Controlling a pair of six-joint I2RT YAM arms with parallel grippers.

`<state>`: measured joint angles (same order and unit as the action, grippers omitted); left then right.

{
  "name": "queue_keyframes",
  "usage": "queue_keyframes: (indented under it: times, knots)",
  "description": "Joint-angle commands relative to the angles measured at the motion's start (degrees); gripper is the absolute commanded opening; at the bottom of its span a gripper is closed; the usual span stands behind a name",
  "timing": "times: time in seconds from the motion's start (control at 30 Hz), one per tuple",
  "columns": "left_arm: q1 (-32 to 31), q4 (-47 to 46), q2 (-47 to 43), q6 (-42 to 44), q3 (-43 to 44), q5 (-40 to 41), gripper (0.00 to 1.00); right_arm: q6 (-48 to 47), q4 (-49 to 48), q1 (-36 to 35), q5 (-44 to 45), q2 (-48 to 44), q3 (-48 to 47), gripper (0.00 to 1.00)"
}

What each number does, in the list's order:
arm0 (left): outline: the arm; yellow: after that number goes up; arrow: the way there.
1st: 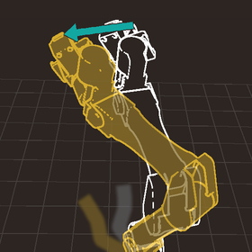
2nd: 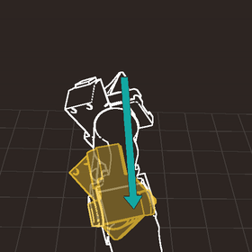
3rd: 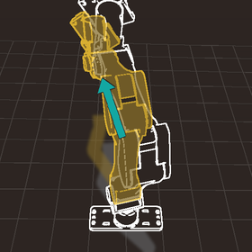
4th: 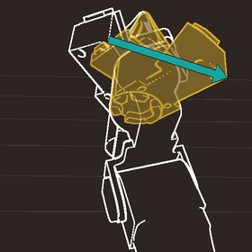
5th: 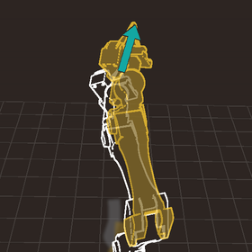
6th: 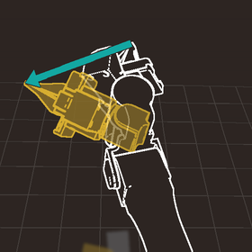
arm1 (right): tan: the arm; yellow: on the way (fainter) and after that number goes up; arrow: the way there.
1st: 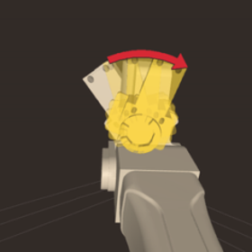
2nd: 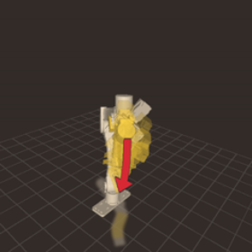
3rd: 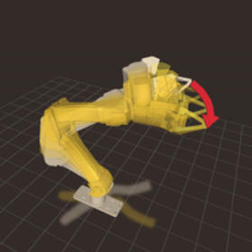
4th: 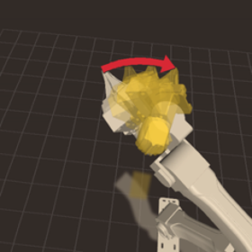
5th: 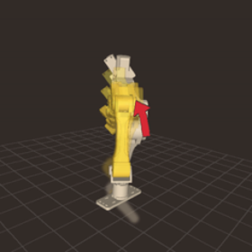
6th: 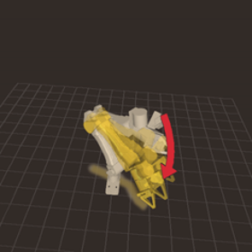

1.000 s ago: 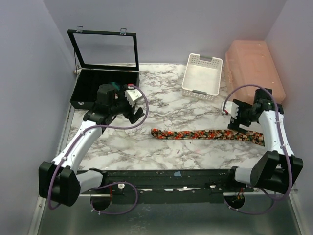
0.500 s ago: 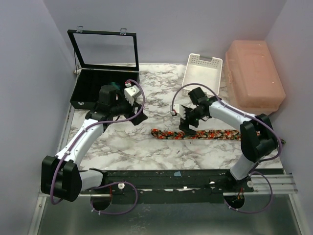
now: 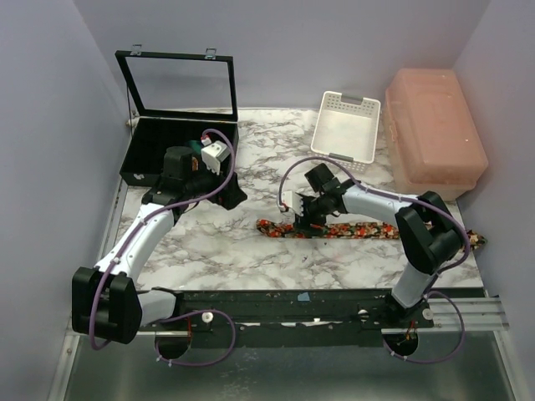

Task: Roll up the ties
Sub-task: Flatten out the tie at the center of the board.

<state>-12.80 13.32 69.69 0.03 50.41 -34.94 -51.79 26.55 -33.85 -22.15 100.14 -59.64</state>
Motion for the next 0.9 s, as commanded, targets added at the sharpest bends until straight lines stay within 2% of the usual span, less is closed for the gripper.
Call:
queue_keyframes:
  times: [0.0, 0.17, 0.27, 0.33, 0.43, 0.47, 0.57, 0.63, 0.77, 0.87]
  knots:
    - [0.7, 1.0, -1.2, -3.0, -1.2, -1.0, 0.98, -0.6, -5.2, -1.2, 4.8, 1.2, 4.8, 0.65]
    - [0.7, 0.9, -0.6, -1.9, -2.9, -0.9, 0.8, -4.1, -11.0, -1.2, 11.0, -0.1, 11.9, 0.37]
    - [0.6, 0.8, 0.8, -1.6, -3.6, -0.8, 0.68, -5.0, -14.0, -1.2, 11.9, -2.3, 14.4, 0.34]
    - [0.4, 0.8, 2.5, -2.3, -3.3, -1.6, 0.62, -4.7, -11.7, -1.2, 9.8, -4.5, 13.8, 0.33]
    - [-0.7, 0.8, 4.9, -2.4, -2.2, -1.5, 0.59, -3.7, -6.0, -1.0, 6.4, -9.9, 11.7, 0.35]
    - [-1.4, 0.8, 5.5, -1.8, -1.8, -1.1, 0.58, -2.9, -3.5, -0.4, 5.1, -11.6, 10.5, 0.39]
    - [-4.7, 2.1, 7.8, 2.0, -0.1, 0.4, 0.57, -2.2, 8.6, 4.3, 2.0, -14.8, 5.4, 0.63]
    - [-7.7, 2.1, 9.4, 4.0, 1.3, 2.5, 0.58, -3.3, 16.4, 9.2, 1.4, -15.7, 2.7, 0.7]
    - [-12.4, 1.8, 13.3, 6.6, 4.1, 4.1, 0.58, -5.5, 28.5, 23.3, 2.3, -18.5, 1.1, 0.72]
    - [-14.3, 0.3, 15.8, 5.7, 5.3, 3.8, 0.58, -7.3, 31.7, 34.7, 6.4, -21.0, 2.5, 0.67]
